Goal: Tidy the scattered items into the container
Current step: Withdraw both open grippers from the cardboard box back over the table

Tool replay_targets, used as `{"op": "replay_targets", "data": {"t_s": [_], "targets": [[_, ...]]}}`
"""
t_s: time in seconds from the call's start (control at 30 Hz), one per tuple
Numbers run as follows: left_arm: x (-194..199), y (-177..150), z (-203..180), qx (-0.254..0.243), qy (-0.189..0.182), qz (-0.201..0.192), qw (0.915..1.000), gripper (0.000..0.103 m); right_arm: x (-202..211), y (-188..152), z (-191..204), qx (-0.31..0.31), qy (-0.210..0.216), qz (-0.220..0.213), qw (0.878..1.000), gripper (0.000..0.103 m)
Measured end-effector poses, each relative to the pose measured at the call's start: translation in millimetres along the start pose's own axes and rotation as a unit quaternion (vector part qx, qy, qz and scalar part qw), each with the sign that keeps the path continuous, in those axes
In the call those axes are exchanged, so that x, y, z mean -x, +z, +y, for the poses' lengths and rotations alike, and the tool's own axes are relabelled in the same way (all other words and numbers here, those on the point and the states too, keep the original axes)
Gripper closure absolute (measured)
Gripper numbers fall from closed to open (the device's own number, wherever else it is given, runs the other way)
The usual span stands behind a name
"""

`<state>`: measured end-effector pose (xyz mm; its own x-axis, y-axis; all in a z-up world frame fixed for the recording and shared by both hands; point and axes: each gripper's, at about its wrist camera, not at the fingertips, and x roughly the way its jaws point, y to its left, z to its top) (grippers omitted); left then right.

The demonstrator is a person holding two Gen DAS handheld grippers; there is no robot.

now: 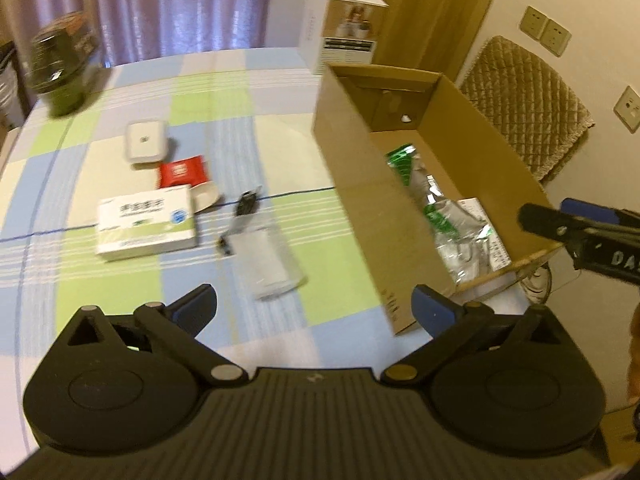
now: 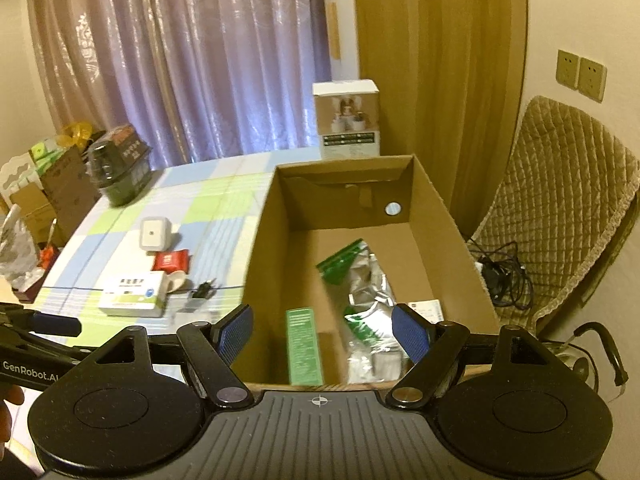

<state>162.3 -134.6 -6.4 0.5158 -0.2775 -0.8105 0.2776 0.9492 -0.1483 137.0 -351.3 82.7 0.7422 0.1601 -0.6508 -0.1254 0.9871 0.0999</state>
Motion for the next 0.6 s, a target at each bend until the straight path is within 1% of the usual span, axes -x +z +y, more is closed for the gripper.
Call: {"op": "replay_targets", "data": {"t_s": [0.3, 0.33, 0.4, 0.47, 0.6], "targets": [[40.2, -33.5, 61.2, 0.047, 0.037, 0.002, 0.9982, 0.001, 18.6, -9.9, 42.5, 0.01, 0.025, -0.006, 1.0, 0.02], [44.5, -37.0, 66.3, 0.05, 0.041, 0.002, 0.9979, 0.001, 19.8, -11.3, 48.3, 0.011, 0.029, -0.005, 0.999, 0.019], [52.4, -43.4, 75.4, 0.055, 0.048, 0.0, 0.9973, 0.001, 23.3, -14.0, 58.9, 0.015, 0.037, -0.01, 0.999, 0.002], [59.4, -49.1, 83.1, 0.059, 0.054, -0.001, 0.9968, 0.001, 27.0, -16.6, 70.4, 0.024, 0.045, -0.016, 0.999, 0.001], [72.6, -58.7, 96.1, 0.068, 0.056, 0.0, 0.9961, 0.001, 28.0, -19.4, 90.4, 0.039, 0.058, -0.013, 0.997, 0.001]]}}
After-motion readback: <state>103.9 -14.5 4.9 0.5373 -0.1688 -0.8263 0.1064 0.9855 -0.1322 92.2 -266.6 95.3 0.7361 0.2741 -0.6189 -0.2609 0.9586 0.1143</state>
